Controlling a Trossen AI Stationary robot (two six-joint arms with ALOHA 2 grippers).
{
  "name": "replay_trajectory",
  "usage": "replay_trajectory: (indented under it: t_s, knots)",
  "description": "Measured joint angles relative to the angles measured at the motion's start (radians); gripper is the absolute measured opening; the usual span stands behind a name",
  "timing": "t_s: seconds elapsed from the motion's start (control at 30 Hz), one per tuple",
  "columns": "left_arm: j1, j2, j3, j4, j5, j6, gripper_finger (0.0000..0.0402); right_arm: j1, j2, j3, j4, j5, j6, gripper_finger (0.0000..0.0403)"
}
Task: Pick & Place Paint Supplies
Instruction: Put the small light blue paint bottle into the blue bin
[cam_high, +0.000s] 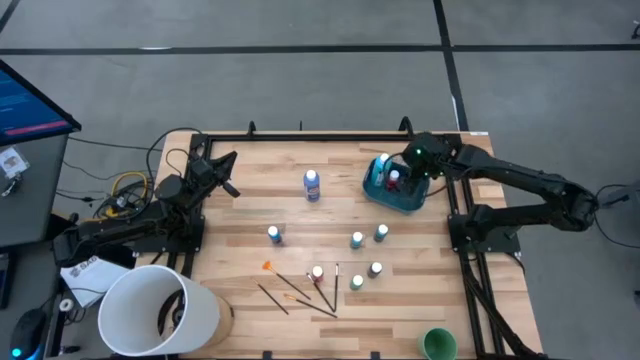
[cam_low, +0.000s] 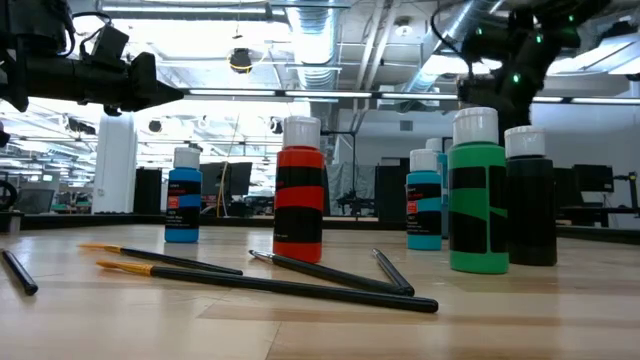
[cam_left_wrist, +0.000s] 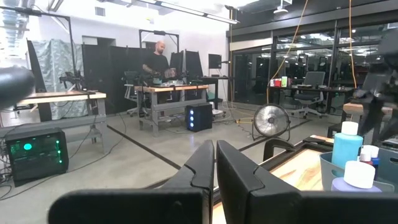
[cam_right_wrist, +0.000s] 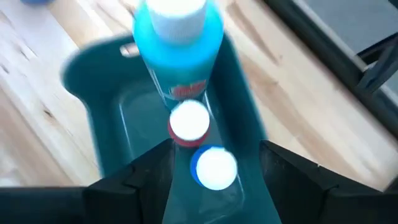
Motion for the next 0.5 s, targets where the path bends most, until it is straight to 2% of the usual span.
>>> replay_trajectory:
  t_s: [0.17, 0.23, 0.37, 0.5]
  knots:
    - [0.000, 0.000, 0.000, 0.000, 0.000, 0.000, 0.0008, 0.044, 0.000, 0.115, -0.082, -0.010, 0.034, 0.0226]
    - [0.000, 0.000, 0.000, 0.000, 0.000, 0.000, 0.0008, 0.078, 0.000, 0.141, -0.078, -0.058, 0.047, 0.0226]
    - [0.000, 0.000, 0.000, 0.000, 0.000, 0.000, 0.0008, 0.163, 0.001, 0.159, -0.022, -0.159, 0.091, 0.0225]
    - [0.000, 0.000, 0.000, 0.000, 0.000, 0.000, 0.0008, 0.296, 0.028, 0.159, 0.077, -0.183, 0.105, 0.0225]
